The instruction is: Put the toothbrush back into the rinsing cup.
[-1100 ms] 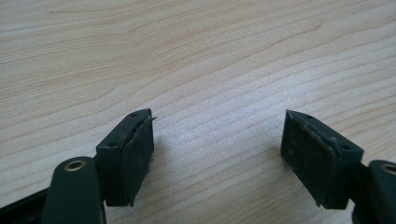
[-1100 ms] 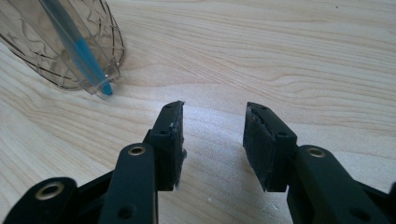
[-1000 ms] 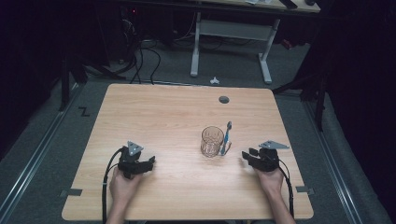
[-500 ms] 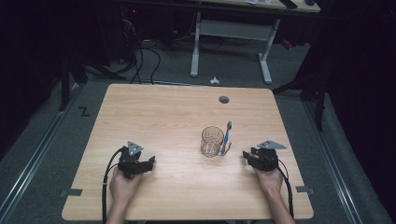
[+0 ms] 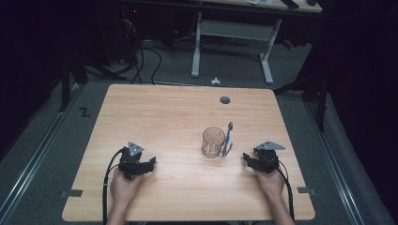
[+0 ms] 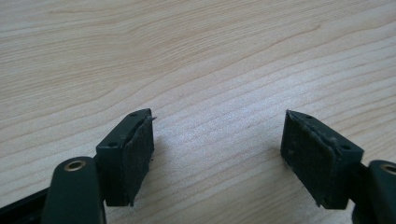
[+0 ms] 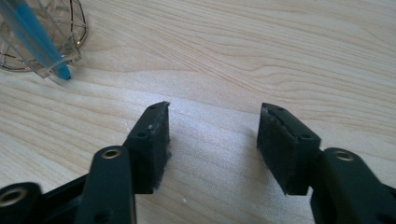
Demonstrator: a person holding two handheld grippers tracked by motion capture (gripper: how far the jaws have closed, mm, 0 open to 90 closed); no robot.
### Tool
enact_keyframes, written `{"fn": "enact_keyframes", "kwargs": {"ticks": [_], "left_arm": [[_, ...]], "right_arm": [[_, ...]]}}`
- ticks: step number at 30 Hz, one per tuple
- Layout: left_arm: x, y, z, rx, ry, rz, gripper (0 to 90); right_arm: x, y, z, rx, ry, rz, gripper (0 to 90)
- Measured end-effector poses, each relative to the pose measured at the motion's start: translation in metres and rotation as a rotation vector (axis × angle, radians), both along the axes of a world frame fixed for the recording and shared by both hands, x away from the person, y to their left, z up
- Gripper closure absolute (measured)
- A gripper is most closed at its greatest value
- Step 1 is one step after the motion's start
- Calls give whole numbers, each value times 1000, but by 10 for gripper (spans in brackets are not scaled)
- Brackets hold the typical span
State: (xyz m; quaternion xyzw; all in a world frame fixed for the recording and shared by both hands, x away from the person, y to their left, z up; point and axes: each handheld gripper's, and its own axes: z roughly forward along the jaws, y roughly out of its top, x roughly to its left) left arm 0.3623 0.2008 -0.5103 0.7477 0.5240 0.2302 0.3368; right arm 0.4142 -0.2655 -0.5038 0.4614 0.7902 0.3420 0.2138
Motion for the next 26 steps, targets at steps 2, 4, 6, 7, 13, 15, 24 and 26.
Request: {"fn": "enact_keyframes", "kwargs": {"ticks": [2,4,6,7,13,15,24,26], "left_arm": [[0,0,0,0,0,0,262],[0,0,0,0,0,0,262],[0,0,0,-1,0,0,262],[0,0,0,0,1,0,262],[0,0,0,0,0,0,263],[0,0,0,0,0,0,263],[0,0,0,0,0,0,263],[0,0,0,-1,0,0,263]], "right_arm": [[-1,0,0,-1,1,-10,414],[-1,0,0,-2,1,-13,407],[-1,0,0,-2,1,-14,405],[-1,0,0,-1,2,-16,403],[-1,0,0,-1,3,-17,398],[-2,0,0,-1,4,-18,397],[-2,0,0,-1,4,-16,393],[-2,0,0,-1,4,-16,392]]}}
